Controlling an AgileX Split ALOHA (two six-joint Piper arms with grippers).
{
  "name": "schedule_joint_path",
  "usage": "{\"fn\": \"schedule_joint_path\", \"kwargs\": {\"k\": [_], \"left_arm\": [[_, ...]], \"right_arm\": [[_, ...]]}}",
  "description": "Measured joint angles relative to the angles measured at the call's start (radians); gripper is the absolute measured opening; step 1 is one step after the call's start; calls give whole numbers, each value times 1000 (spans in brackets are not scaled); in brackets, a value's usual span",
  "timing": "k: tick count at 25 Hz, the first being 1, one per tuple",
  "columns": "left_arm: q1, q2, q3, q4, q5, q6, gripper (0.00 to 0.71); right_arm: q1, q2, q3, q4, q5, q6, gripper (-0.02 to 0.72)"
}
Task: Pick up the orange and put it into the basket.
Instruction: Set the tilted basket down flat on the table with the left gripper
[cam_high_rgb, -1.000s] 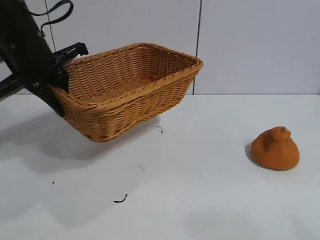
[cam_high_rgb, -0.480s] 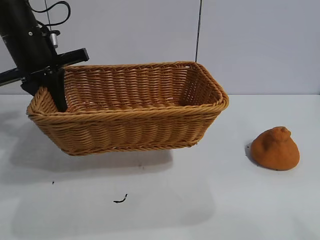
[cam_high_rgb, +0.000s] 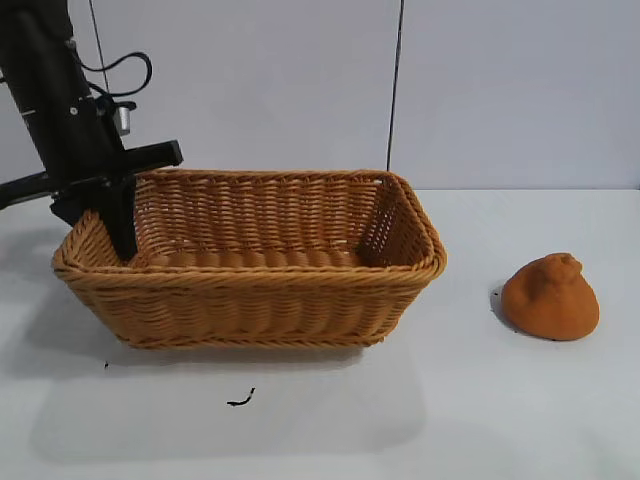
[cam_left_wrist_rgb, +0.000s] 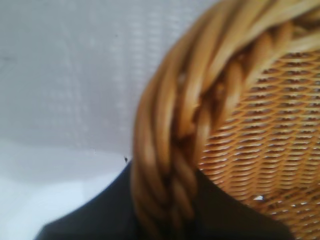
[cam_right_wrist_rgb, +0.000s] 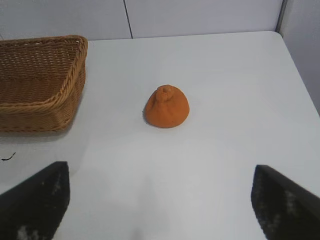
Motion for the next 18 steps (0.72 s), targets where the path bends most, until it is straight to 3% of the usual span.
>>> {"fn": "schedule_joint_path", "kwargs": {"k": [3,5,8,9,11,18], "left_arm": [[0,0,0,-4,-5,2,129],[0,0,0,-11,-5,2,216],[0,-1,0,-18,-2,2,451],[0,-1,0,-18,-2,2,451],[0,-1,0,-18,0,2,636],[0,-20,-61,-18,61,6,691]], "right_arm": [[0,0,0,0,0,0,680],[0,0,0,0,0,0,680],[0,0,0,0,0,0,680],[0,0,0,0,0,0,680],[0,0,0,0,0,0,680],[0,0,0,0,0,0,680]]}}
